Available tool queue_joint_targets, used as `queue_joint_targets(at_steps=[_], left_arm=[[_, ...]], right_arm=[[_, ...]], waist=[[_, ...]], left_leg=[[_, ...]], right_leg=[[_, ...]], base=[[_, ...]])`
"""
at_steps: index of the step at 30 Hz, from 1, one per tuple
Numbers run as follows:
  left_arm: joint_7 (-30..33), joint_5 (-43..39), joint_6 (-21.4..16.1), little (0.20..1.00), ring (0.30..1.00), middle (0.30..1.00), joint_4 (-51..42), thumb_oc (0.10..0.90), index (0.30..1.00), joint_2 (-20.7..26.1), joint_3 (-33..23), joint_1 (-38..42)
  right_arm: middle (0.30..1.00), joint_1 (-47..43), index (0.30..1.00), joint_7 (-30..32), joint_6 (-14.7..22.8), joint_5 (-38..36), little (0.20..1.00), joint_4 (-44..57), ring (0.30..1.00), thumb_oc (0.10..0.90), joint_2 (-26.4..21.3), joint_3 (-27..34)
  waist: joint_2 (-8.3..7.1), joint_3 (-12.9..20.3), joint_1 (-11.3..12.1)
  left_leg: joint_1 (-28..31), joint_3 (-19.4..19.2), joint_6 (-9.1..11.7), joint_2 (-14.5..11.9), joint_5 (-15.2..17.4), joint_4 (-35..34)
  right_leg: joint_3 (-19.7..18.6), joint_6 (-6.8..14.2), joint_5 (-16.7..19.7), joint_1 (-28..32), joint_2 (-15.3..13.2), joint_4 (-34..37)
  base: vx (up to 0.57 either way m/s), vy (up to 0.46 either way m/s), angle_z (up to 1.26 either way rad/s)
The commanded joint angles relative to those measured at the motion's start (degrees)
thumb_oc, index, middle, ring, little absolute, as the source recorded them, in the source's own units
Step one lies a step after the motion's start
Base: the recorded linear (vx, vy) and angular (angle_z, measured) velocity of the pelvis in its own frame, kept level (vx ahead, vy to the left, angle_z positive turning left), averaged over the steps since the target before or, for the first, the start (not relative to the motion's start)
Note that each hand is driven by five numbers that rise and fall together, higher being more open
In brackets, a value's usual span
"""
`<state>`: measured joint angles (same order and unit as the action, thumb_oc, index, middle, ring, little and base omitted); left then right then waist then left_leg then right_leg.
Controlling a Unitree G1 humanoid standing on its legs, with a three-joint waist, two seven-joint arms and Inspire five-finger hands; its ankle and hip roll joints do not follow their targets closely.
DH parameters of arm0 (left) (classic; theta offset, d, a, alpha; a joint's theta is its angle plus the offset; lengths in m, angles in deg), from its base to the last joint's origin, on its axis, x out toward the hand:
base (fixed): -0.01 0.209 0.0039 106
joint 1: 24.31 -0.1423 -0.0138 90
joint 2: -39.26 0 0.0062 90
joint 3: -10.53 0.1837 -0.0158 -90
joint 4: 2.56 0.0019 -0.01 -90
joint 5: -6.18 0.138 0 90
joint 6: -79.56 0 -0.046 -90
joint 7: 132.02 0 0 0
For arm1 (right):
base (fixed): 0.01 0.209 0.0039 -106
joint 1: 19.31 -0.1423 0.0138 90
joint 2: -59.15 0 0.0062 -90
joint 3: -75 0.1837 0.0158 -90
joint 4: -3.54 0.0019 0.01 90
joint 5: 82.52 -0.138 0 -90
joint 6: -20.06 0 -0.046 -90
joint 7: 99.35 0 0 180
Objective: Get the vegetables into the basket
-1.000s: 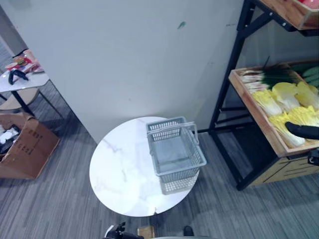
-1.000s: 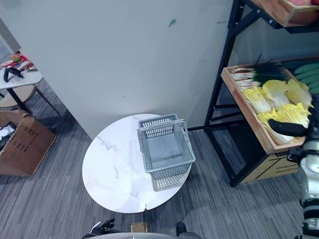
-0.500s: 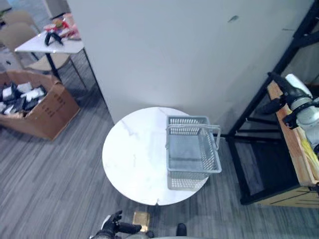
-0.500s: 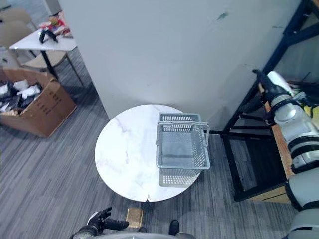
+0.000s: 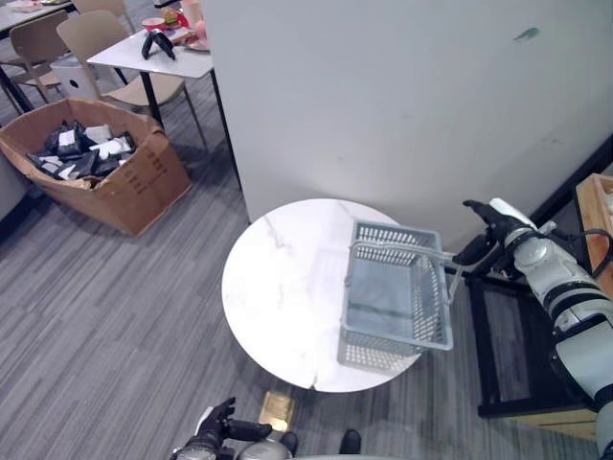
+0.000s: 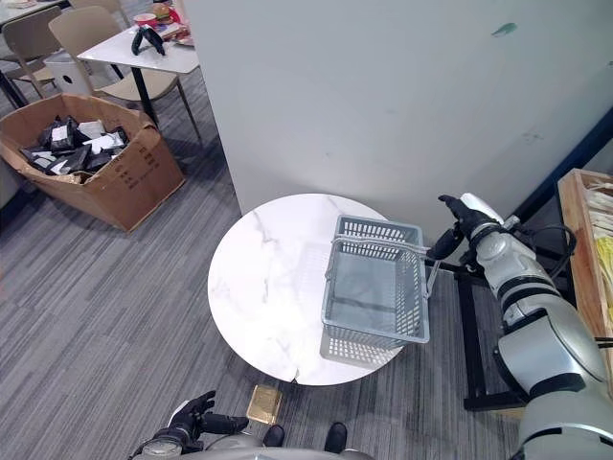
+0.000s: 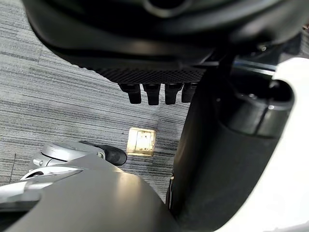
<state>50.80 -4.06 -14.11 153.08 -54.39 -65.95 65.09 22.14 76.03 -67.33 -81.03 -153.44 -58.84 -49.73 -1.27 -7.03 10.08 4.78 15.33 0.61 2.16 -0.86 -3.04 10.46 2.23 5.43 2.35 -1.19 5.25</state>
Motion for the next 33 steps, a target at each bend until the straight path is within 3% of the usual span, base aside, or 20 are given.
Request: queue_joint_targets(at_steps=[1, 14, 22, 24, 33], left_arm=[[1.09, 0.62, 1.62, 1.0, 1.0, 1.0, 5.36, 0.9, 1.0, 0.25, 4.22, -4.14], [1.41, 0.4, 1.76, 1.0, 1.0, 1.0, 6.24, 0.9, 1.0, 0.66, 4.07, -3.79], [1.42, 1.02, 2.0, 1.0, 1.0, 1.0, 6.36, 0.9, 1.0, 0.47, 4.22, -3.82], [1.3, 1.17, 2.1, 1.0, 1.0, 1.0, 5.82, 0.9, 1.0, 0.18, 4.66, -3.51], [0.72, 2.07, 2.43, 1.0, 1.0, 1.0, 6.18, 0.9, 1.0, -0.53, 5.19, -3.46]], right_arm=[[1.0, -6.27, 1.0, 2.79, 1.59, 1.06, 1.0, 1.7, 1.0, 0.9, -3.55, -1.67], [1.0, -8.56, 1.0, 4.78, 1.05, 3.36, 1.0, -2.09, 1.0, 0.9, -0.86, -2.82], [1.0, -6.74, 1.0, 4.81, -0.06, 5.02, 1.0, -4.72, 1.0, 0.9, 0.35, -1.77], [0.3, -5.69, 0.3, 4.81, -0.22, 5.04, 0.3, -5.01, 0.3, 0.4, 0.73, -1.0], [0.3, -2.23, 0.3, 4.22, -0.19, 4.63, 0.3, -5.33, 0.3, 0.4, 1.65, 1.0]], waist=[[-3.49, 1.58, 2.08], [-3.91, -0.5, 4.84], [-4.02, -0.23, 4.82], [-4.05, -0.03, 4.52], [-3.9, 0.29, 3.72]], left_leg=[[-5.04, -0.47, 3.55, 1.5, -4.0, -1.96], [-8.63, 1.89, 3.97, 2.2, -5.13, -1.96], [-8.17, 1.97, 3.68, 2.37, -4.54, -1.96], [-7.92, 1.99, 3.58, 2.45, -4.31, -1.96], [-6.55, 1.46, 3.43, 2.42, -3.61, -1.96]], right_leg=[[-0.47, 3.36, -8.99, 5.92, 0.33, -0.74], [2.59, 3.3, -9.15, 3.77, 0.14, -0.67], [2.69, 3.26, -9.68, 4.49, -0.16, -0.57], [2.53, 3.32, -9.85, 4.74, -0.36, -0.56], [2.07, 3.49, -10.0, 5.91, -0.65, -0.25]], base=[[0.01, -0.005, 0.24], [0.0, -0.004, 0.16], [0.04, 0.0, 0.02], [0.05, 0.001, -0.01], [0.0, 0.0, 0.0]])
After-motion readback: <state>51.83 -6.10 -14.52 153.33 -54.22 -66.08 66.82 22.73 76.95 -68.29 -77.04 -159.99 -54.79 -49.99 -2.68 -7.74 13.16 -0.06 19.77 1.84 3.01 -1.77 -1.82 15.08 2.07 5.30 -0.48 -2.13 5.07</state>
